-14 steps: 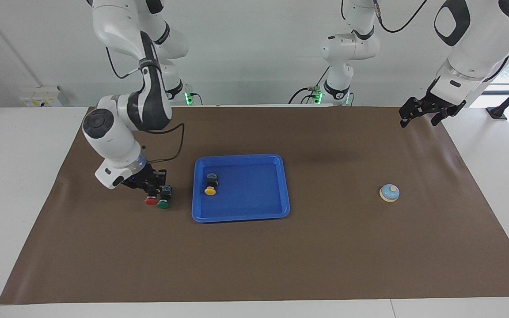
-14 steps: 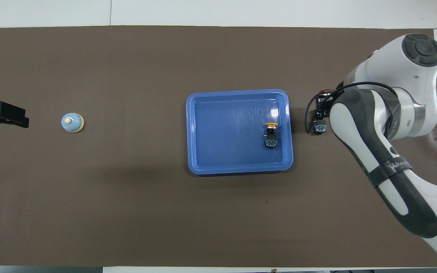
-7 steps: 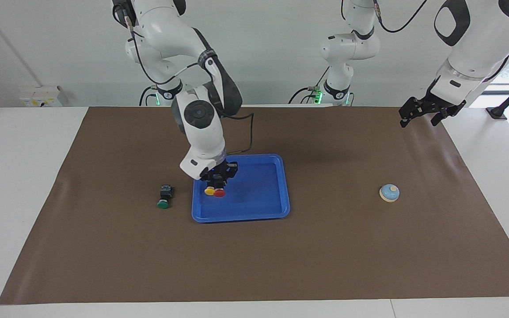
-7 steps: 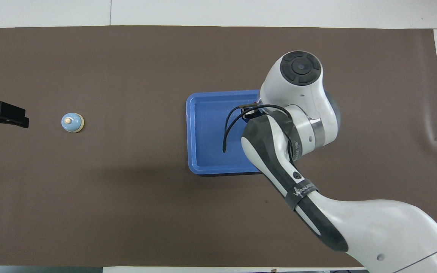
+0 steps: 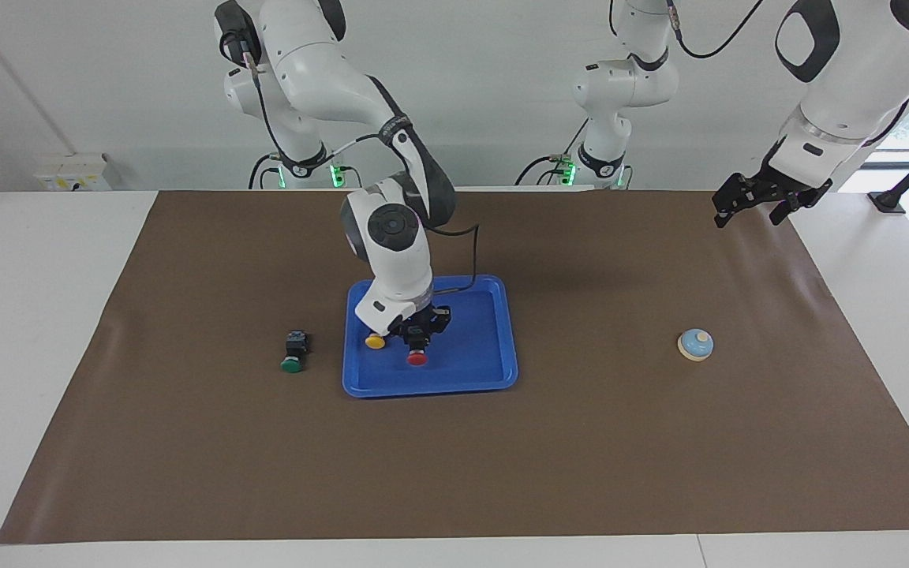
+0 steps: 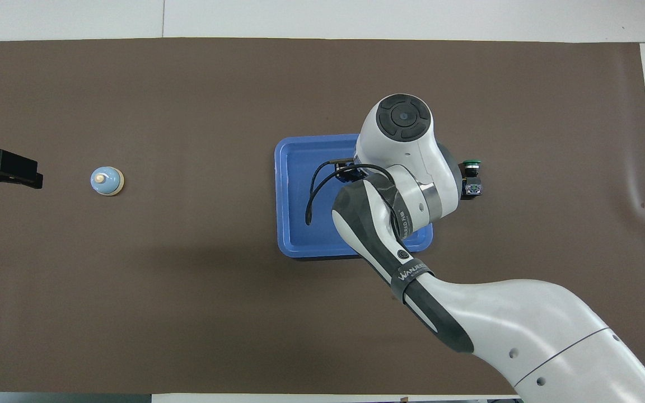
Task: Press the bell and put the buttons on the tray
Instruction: 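Place the red button in the tray and open the right gripper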
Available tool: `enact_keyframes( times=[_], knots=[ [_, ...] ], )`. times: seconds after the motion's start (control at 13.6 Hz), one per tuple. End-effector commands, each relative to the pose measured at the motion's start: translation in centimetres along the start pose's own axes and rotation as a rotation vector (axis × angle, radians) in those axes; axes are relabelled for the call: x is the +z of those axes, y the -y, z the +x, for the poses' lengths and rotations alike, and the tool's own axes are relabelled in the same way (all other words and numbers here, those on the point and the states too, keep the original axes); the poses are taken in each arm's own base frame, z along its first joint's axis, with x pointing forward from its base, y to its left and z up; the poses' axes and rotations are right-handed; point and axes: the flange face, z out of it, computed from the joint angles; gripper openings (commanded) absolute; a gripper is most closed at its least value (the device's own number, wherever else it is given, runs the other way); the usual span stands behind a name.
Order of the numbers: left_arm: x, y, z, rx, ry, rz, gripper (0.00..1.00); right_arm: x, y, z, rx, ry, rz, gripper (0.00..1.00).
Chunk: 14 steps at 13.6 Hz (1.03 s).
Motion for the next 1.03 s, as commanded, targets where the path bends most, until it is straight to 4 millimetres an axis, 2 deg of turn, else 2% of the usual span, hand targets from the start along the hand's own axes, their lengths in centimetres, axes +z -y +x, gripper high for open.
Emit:
enact_keyframes(
  times=[0.0, 0.15, 0.29, 0.44, 0.51, 0.66, 0.81, 0.96],
  knots=[
    [-0.2, 0.1, -0.9, 0.001, 0.006, -0.012, 1.00, 0.2, -0.4, -0.3, 0.027, -0.008, 0.006, 0.16],
    [-0.2, 0.1, -0.9, 0.001, 0.006, -0.012, 1.00, 0.3, -0.3, -0.4, 0.050, -0.002, 0.004, 1.00],
    [-0.2, 0.1, -0.9, 0.001, 0.006, -0.012, 1.00, -0.8, -0.5, 0.0, 0.060, 0.007, 0.002, 1.00],
    [-0.2, 0.1, -0.9, 0.001, 0.006, -0.012, 1.00, -3.7, -2.6, 1.3, 0.082, 0.011, -0.009, 1.00],
    [-0.2, 0.1, -0.9, 0.001, 0.006, -0.012, 1.00, -5.9, -5.3, 1.9, 0.090, -0.015, -0.009, 1.00],
    [-0.2, 0.1, -0.9, 0.001, 0.006, -0.012, 1.00, -7.4, -11.3, 2.9, 0.021, -0.015, -0.012, 1.00],
    [-0.2, 0.1, -0.9, 0.001, 0.006, -0.012, 1.00, -6.0, -17.3, 2.6, -0.004, 0.014, -0.016, 1.00],
    [-0.2, 0.1, -0.9, 0.001, 0.006, -0.012, 1.00, -4.2, -21.8, 1.8, 0.010, 0.005, -0.013, 1.00]
  ],
)
